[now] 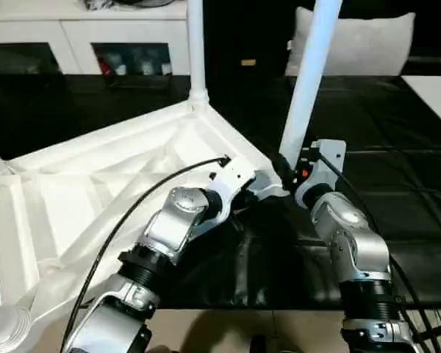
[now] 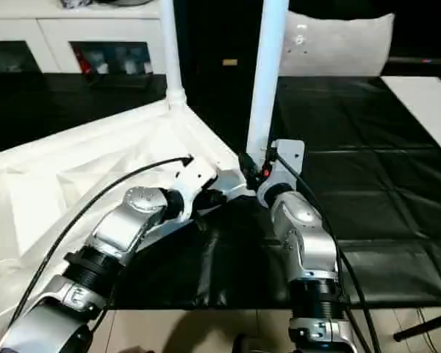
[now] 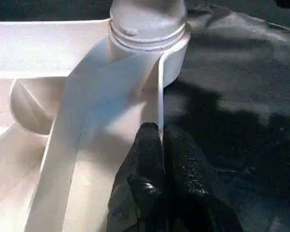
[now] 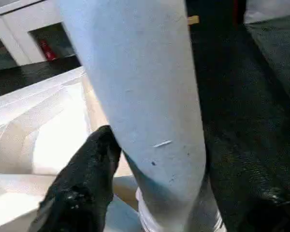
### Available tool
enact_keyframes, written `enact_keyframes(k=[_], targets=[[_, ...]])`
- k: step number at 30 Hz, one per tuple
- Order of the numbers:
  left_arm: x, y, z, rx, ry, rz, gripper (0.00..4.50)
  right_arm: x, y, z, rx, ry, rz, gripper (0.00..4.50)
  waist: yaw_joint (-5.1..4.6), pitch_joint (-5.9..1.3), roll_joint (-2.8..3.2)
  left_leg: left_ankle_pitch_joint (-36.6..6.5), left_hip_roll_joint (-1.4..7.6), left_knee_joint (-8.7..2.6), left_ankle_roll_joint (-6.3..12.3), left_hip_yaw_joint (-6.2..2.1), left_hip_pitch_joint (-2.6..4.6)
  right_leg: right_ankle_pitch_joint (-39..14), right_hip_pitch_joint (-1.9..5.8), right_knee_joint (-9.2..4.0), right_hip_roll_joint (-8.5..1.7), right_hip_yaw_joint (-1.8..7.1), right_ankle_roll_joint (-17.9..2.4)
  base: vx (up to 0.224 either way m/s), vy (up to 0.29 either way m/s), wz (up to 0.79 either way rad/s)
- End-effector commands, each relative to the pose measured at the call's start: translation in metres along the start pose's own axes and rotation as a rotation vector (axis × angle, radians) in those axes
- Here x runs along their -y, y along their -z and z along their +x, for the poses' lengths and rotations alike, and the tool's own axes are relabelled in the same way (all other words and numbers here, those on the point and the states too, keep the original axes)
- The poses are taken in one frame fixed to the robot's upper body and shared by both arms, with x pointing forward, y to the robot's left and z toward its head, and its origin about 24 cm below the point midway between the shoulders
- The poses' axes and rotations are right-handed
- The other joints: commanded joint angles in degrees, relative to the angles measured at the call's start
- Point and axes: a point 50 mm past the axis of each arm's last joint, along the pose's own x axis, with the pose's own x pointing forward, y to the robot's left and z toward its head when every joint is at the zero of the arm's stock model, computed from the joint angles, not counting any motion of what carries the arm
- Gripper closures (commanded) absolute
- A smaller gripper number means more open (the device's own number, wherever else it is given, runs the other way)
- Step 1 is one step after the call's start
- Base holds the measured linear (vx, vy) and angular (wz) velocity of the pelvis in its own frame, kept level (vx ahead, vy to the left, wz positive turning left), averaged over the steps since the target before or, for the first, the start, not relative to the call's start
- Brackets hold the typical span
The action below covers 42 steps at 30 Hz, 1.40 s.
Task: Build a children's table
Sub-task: Rotate leg to tighten
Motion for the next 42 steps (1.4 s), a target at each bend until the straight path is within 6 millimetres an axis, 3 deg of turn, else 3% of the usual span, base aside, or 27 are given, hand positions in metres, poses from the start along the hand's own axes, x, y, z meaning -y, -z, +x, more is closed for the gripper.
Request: enact_keyframes(k=[1, 5, 6, 12, 14, 19, 21, 23, 26, 30, 31, 42], targets=[[-0.004, -0.017, -0.007, 0.068, 0.012, 0.089, 4.50, -0.009, 0.005, -0.007, -0.011, -0.155, -0.094, 1.24, 0.67, -5.28, -0.71, 2.0, 0.08, -2.69, 9.60, 0.62, -0.57, -7.5, 5.34, -2.15, -2.47, 2.62, -11.1, 0.000, 0.000, 0.00], [-0.007, -0.010, -0.012, 0.047, 0.052, 0.116, 4.50, 0.007, 0.003, -0.018, -0.002, -0.217, -0.144, 0.95, 1.29, -5.02, -0.69, -1.8, 0.16, -2.82, 9.56, 0.90, -0.38, -12.5, 5.40, -2.77, -2.55, 2.67, -10.3, 0.000, 0.000, 0.00], [-0.009, -0.006, -0.016, 0.038, 0.078, 0.135, 4.50, 0.019, -0.001, -0.027, -0.009, -0.263, -0.178, 0.72, 1.40, -4.84, -0.63, -4.3, 0.19, -2.93, 8.37, 0.97, -0.20, -16.6, 5.23, -3.26, -2.56, 2.64, -9.1, 0.000, 0.000, 0.00], [-0.012, 0.004, -0.026, 0.010, 0.199, 0.202, 4.50, 0.039, -0.012, -0.046, -0.058, -0.430, -0.260, 0.22, 1.80, -4.62, -0.79, -8.8, 0.26, -3.07, 6.39, 0.95, 0.12, -23.7, 4.94, -4.15, -2.49, 2.61, -6.2, 0.000, 0.000, 0.00], [-0.011, 0.010, -0.032, -0.015, 0.285, 0.241, 4.50, 0.042, -0.016, -0.056, -0.097, -0.559, -0.291, 0.22, 2.10, -4.68, -0.97, -9.3, 0.23, -3.07, 6.52, 0.93, 0.09, -25.1, 5.05, -4.31, -2.58, 2.59, -5.4, 0.000, 0.000, 0.00], [-0.008, 0.018, -0.042, -0.034, 0.418, 0.311, 4.50, 0.045, -0.016, -0.064, -0.161, -0.679, -0.372, 0.22, 2.74, -4.72, -0.96, -9.5, 0.25, -3.04, 6.05, 0.94, 0.26, -26.7, 4.66, -4.52, -2.63, 2.51, -4.8, 0.000, 0.000, 0.00], [-0.008, 0.022, -0.048, -0.056, 0.494, 0.362, 4.50, 0.043, -0.016, -0.068, -0.197, -0.778, -0.386, 0.22, 3.03, -4.71, -1.17, -9.1, 0.40, -3.09, 6.28, 0.95, 0.37, -25.6, 4.48, -4.32, -2.54, 2.59, -5.4, 0.000, 0.000, 0.00], [-0.009, 0.023, -0.051, -0.067, 0.535, 0.389, 4.50, 0.043, -0.015, -0.070, -0.222, -0.829, -0.380, 0.22, 3.46, -4.78, -1.00, -8.5, 0.69, -3.13, 6.43, 0.91, 0.24, -23.9, 4.54, -3.87, -2.60, 2.79, -6.2, 0.000, 0.000, 0.00], [-0.009, 0.024, -0.058, -0.086, 0.633, 0.432, 4.50, 0.041, -0.013, -0.073, -0.269, -0.913, -0.345, 0.61, 4.19, -4.78, -1.31, -8.4, 0.67, -3.17, 6.39, 0.96, 0.24, -23.8, 4.63, -3.64, -2.70, 2.85, -6.5, 0.000, 0.000, 0.00], [-0.009, 0.021, -0.061, -0.092, 0.706, 0.464, 4.50, 0.039, -0.009, -0.073, -0.303, -0.987, -0.336, 0.92, 4.48, -4.75, -1.29, -8.7, 0.78, -3.18, 5.64, 0.98, 0.23, -24.5, 4.59, -3.66, -2.77, 2.87, -6.4, 0.000, 0.000, 0.00], [-0.009, 0.020, -0.061, -0.094, 0.716, 0.469, 4.50, 0.038, -0.009, -0.073, -0.309, -1.001, -0.341, 1.01, 4.53, -4.66, -1.64, -8.5, 0.67, -3.20, 5.56, 0.99, 0.12, -25.1, 4.64, -3.63, -2.79, 2.86, -6.1, 0.000, 0.000, 0.00], [-0.010, 0.018, -0.062, -0.097, 0.768, 0.490, 4.50, 0.031, -0.003, -0.074, -0.363, -1.096, -0.315, 2.00, 4.71, -4.58, -1.64, -8.2, 0.58, -3.19, 5.14, 0.97, 0.07, -26.4, 4.59, -3.87, -2.71, 2.74, -5.0, 0.000, 0.000, 0.00]])
